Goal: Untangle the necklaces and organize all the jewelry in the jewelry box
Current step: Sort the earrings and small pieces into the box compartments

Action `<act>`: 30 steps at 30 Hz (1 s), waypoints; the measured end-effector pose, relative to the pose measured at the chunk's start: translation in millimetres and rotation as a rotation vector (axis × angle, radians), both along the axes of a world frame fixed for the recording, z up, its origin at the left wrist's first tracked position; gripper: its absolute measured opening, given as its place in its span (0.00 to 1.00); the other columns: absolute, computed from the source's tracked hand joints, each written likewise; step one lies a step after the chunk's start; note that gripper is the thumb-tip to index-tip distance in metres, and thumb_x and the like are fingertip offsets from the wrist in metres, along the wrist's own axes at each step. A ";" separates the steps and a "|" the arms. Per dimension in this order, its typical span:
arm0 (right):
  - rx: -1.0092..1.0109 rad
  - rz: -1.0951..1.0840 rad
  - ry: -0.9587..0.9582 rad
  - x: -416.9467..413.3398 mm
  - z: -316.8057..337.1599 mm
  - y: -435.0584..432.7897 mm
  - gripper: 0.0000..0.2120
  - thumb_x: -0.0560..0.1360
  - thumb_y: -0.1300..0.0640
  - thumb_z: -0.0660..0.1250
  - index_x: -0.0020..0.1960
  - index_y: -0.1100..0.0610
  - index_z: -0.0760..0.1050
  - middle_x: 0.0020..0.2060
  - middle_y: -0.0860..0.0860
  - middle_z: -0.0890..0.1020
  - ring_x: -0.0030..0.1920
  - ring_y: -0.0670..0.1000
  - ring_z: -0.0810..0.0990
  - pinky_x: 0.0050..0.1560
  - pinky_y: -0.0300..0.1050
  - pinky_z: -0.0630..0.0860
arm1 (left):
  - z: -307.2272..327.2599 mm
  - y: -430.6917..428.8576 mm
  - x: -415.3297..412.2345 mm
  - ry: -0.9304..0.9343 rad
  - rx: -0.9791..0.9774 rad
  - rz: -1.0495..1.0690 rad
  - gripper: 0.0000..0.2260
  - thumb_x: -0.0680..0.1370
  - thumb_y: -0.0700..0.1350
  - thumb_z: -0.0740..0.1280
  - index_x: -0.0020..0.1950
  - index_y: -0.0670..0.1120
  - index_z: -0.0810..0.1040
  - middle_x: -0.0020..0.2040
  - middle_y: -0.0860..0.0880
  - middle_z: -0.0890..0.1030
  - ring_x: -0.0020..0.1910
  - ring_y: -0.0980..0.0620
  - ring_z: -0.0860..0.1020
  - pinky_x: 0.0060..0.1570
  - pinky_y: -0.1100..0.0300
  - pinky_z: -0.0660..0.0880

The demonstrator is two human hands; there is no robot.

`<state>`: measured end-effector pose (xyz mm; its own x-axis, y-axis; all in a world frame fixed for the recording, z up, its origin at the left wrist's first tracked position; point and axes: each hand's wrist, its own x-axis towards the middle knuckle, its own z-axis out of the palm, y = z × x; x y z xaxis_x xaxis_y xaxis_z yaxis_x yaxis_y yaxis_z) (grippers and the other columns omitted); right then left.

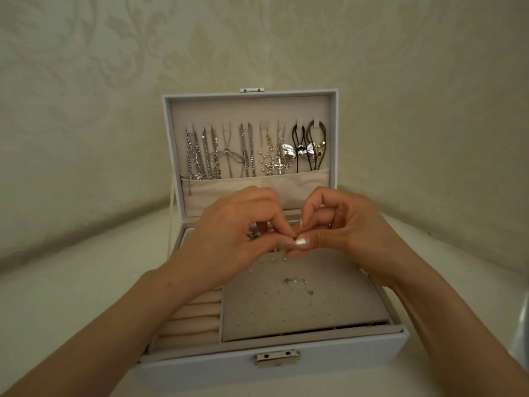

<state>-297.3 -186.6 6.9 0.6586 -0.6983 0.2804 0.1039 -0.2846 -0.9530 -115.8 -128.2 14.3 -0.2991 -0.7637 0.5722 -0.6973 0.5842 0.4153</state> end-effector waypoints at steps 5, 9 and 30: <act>-0.212 0.121 0.296 -13.3 4.4 -2.8 0.05 0.62 0.57 0.75 0.37 0.55 0.81 0.36 0.50 0.82 0.38 0.51 0.78 0.41 0.39 0.75 | -2.9 15.4 14.9 -0.015 0.059 0.067 0.09 0.70 0.55 0.66 0.39 0.52 0.80 0.38 0.57 0.78 0.38 0.60 0.75 0.39 0.75 0.66; -0.269 0.148 0.449 -10.4 0.2 -3.9 0.06 0.62 0.58 0.78 0.37 0.51 0.83 0.37 0.50 0.80 0.38 0.51 0.76 0.42 0.46 0.74 | -14.7 30.4 35.9 -0.004 0.096 0.139 0.06 0.70 0.55 0.66 0.40 0.55 0.79 0.39 0.59 0.79 0.39 0.61 0.75 0.40 0.74 0.67; -0.040 0.065 0.099 -10.2 4.3 -1.2 0.03 0.63 0.64 0.72 0.37 0.61 0.80 0.35 0.55 0.84 0.37 0.51 0.84 0.41 0.39 0.79 | -26.6 29.5 43.0 -0.008 0.157 0.252 0.12 0.65 0.62 0.66 0.42 0.57 0.78 0.39 0.59 0.79 0.43 0.56 0.74 0.41 0.61 0.70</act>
